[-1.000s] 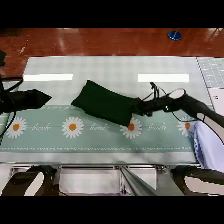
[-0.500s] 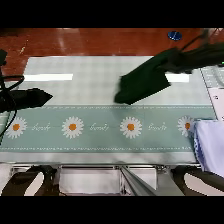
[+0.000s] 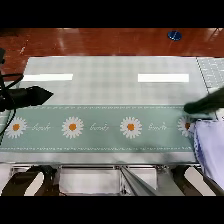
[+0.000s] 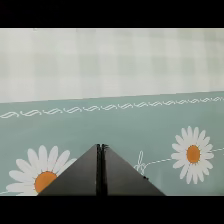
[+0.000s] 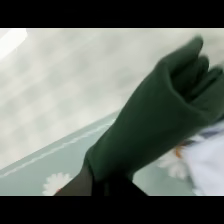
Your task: Fold the shirts.
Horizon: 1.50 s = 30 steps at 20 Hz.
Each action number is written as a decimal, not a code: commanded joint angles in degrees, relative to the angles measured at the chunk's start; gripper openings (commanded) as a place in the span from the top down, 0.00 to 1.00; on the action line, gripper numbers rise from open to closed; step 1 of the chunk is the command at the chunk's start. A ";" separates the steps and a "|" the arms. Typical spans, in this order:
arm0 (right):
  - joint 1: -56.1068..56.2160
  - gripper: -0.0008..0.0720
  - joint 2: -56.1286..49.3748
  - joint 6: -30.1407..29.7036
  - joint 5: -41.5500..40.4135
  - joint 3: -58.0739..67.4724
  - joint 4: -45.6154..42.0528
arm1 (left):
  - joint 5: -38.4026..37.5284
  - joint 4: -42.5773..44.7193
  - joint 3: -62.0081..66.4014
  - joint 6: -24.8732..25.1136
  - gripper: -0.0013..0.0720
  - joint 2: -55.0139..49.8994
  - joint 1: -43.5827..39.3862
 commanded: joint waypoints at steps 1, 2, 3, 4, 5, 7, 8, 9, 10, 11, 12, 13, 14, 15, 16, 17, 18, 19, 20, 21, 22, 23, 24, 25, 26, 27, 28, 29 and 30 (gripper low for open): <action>-11.23 0.96 5.84 -0.59 8.57 -3.15 -10.86 | 0.44 -0.83 -0.02 0.07 0.95 -0.11 0.07; -13.68 0.96 7.93 -1.60 8.57 -6.08 -15.74 | 0.39 -0.83 -0.02 0.07 0.95 -0.11 0.04; -15.78 0.96 10.03 -1.51 8.55 -9.73 -19.82 | 0.39 -0.83 -0.02 0.07 0.95 -0.11 0.07; -17.92 0.96 12.41 -1.11 8.52 -14.34 -23.34 | 0.39 -0.83 -0.02 0.07 0.95 -0.11 0.04; -19.41 0.96 14.49 -0.85 8.52 -18.84 -26.25 | 0.39 -0.83 -0.02 0.07 0.95 -0.11 0.04; -21.09 0.96 18.69 0.48 8.48 -28.06 -33.99 | 0.42 -0.85 -0.02 0.07 0.95 -0.11 0.04; -21.00 0.95 20.26 1.75 8.48 -32.28 -38.95 | 0.42 -0.85 -0.02 0.07 0.95 -0.11 0.04; -21.03 0.86 20.87 3.56 8.46 -35.50 -42.45 | 0.44 -0.85 -0.02 0.07 0.95 -0.13 0.07; -21.00 0.60 20.70 4.22 8.02 -38.21 -44.04 | 0.46 -0.85 -0.02 0.07 0.95 -0.13 0.04; -20.87 0.42 20.44 4.07 7.26 -39.89 -44.02 | 0.48 -0.87 -0.02 0.04 0.95 -0.13 0.04; -20.11 0.42 20.17 4.02 5.84 -40.54 -44.15 | 0.72 -0.85 -0.02 0.04 0.95 -0.13 0.04; -18.95 0.42 20.00 3.67 4.33 -40.44 -44.48 | 1.42 -0.85 -0.02 0.07 0.95 -0.13 0.04; -17.68 0.42 20.00 3.56 2.75 -40.00 -44.50 | 2.29 -0.85 0.00 0.09 0.95 -0.13 0.07; -16.15 0.42 19.78 3.61 0.22 -38.86 -43.34 | 3.21 -0.85 0.00 0.24 0.95 -0.13 0.07; -14.23 0.43 19.12 3.61 -2.25 -37.11 -41.44 | 4.04 -0.81 0.00 0.81 0.95 -0.13 0.07; -11.74 0.48 17.68 3.58 -4.98 -34.25 -37.44 | 4.20 -0.83 0.00 0.85 0.95 -0.13 0.07; -8.94 0.65 15.78 3.54 -7.17 -31.10 -31.50 | 4.20 -0.87 0.00 0.83 0.95 -0.13 0.04; -5.35 0.88 13.18 2.14 -9.64 -27.56 -22.40 | 4.17 -0.85 0.00 0.85 0.95 -0.11 0.07; -1.25 0.96 10.64 0.42 -12.24 -24.70 -13.05 | 4.20 -0.85 0.00 0.85 0.95 -0.13 0.07; 3.96 0.96 8.02 0.33 -15.47 -22.32 -5.18 | 4.20 -0.85 0.00 0.83 0.95 -0.11 0.07; 10.78 0.96 5.33 0.33 -19.71 -20.39 0.02 | 4.20 -0.85 0.00 0.83 0.95 -0.13 0.07; 18.75 0.96 2.71 0.39 -24.46 -19.19 1.36 | 4.20 -0.85 0.00 0.85 0.95 -0.13 0.07; 26.29 0.96 0.17 0.57 -28.89 -18.93 0.15 | 4.20 -0.85 0.00 0.85 0.95 -0.13 0.07; 34.14 0.96 -3.13 0.81 -32.65 -18.95 -2.91 | 4.20 -0.85 0.00 0.85 0.95 -0.13 0.07; 40.57 0.96 -6.88 1.95 -34.29 -18.95 -7.52 | 4.20 -0.87 0.00 0.85 0.95 -0.13 0.07; 45.70 0.96 -11.28 5.49 -34.69 -18.95 -12.94 | 4.20 -0.85 0.00 0.85 0.95 -0.11 0.07; 48.81 0.96 -15.15 7.30 -34.25 -18.95 -15.91 | 4.20 -0.85 0.00 0.85 0.95 -0.13 0.07; 50.77 0.96 -18.80 7.48 -33.90 -18.95 -16.68 | 4.20 -0.87 0.00 0.85 0.95 -0.13 0.07; 51.82 0.96 -21.49 7.43 -33.81 -18.95 -16.70 | 4.79 -0.87 -0.02 0.94 0.95 -0.13 0.04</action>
